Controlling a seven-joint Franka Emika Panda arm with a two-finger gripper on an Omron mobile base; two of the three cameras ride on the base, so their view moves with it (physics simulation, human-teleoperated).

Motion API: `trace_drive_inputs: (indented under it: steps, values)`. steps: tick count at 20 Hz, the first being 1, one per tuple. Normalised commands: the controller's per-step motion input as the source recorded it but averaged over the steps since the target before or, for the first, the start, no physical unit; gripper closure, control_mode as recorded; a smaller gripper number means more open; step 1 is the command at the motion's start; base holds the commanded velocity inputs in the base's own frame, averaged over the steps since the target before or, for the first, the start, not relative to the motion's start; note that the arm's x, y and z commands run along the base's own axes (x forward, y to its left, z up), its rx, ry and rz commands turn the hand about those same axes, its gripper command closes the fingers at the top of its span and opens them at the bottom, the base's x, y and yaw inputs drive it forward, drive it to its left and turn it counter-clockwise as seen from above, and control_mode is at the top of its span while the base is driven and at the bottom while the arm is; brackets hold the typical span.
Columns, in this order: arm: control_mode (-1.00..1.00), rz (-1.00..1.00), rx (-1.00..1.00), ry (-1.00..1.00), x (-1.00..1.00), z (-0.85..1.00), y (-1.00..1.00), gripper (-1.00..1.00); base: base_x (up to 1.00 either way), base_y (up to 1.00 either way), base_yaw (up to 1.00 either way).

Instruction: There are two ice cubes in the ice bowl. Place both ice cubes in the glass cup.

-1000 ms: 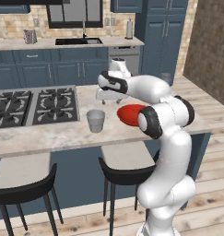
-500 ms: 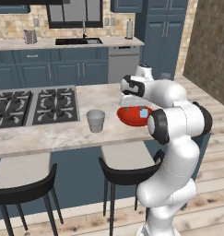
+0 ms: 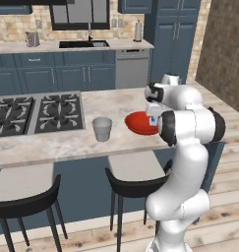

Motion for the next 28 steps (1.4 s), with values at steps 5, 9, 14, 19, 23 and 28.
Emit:
trace_drive_inputs:
  steps: [5, 9, 14, 19, 23, 28]
  values:
    - [-1.00, -0.13, -0.03, 0.24, 0.32, 0.00, -0.14, -1.00, 0.00, 0.00, 0.00]
    - [-1.00, -0.01, -0.03, 0.00, 0.26, -0.11, 0.11, -1.00, 0.00, 0.00, 0.00]
    - [-1.00, -0.07, -0.06, -0.02, 0.60, -0.23, 0.11, -1.00, 0.00, 0.00, 0.00]
    - [-1.00, -0.03, 0.00, 0.00, 0.56, -0.08, 0.02, -1.00, 0.00, 0.00, 0.00]
    - [-1.00, -0.05, -0.02, 0.01, 0.10, -0.13, -0.21, -1.00, 0.00, 0.00, 0.00]
    - [-1.00, -0.08, -0.05, 0.00, 0.00, -0.18, -0.28, -1.00, 0.00, 0.00, 0.00]
